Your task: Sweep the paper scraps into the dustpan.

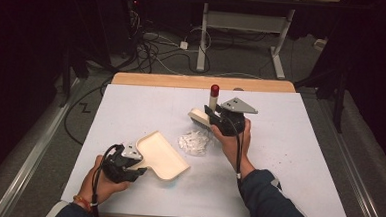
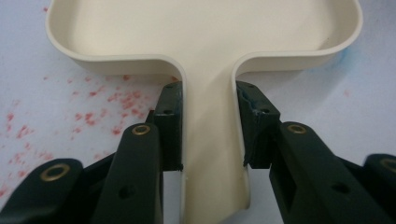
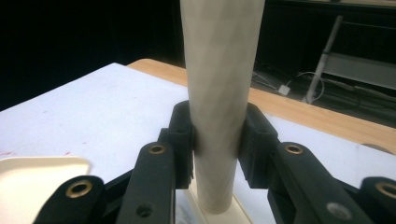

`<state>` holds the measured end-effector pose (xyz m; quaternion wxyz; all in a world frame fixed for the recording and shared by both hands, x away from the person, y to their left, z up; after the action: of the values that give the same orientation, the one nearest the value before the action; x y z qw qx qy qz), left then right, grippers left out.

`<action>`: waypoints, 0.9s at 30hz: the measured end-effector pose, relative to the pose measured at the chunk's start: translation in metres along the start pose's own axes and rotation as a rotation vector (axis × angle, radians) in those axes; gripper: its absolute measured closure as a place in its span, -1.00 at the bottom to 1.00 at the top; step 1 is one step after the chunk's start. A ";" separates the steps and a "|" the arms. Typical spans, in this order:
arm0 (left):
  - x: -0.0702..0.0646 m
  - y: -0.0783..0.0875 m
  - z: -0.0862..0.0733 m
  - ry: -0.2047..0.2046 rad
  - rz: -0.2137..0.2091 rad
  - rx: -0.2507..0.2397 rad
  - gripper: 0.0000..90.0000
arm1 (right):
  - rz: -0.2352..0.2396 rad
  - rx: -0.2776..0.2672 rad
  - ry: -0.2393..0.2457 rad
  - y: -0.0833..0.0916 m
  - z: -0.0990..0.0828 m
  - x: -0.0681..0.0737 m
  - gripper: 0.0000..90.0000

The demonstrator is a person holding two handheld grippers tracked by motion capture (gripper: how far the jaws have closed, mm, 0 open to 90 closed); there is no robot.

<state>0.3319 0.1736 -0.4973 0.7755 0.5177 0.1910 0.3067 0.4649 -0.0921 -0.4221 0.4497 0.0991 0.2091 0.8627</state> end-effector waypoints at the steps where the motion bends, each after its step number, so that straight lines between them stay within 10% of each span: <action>1: -0.002 -0.003 0.002 0.005 0.000 0.001 0.42 | 0.004 0.001 0.003 0.000 0.000 0.002 0.57; 27: -0.029 -0.022 0.022 0.093 0.012 0.004 0.41 | 0.174 -0.015 0.098 0.019 -0.006 0.093 0.58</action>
<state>0.3299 0.1327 -0.5098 0.7629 0.5058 0.2241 0.3347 0.3949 -0.0274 -0.4206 0.3631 0.0714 0.2151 0.9038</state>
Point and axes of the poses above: each handheld gripper's, and its own axes: y roughly backward along the jaws, z roughly out of its top, x roughly to its left, the point moved 5 cm from there along -y, roughly forward along the jaws, and after that the axes turned 8 degrees about x, right-handed, at the moved point
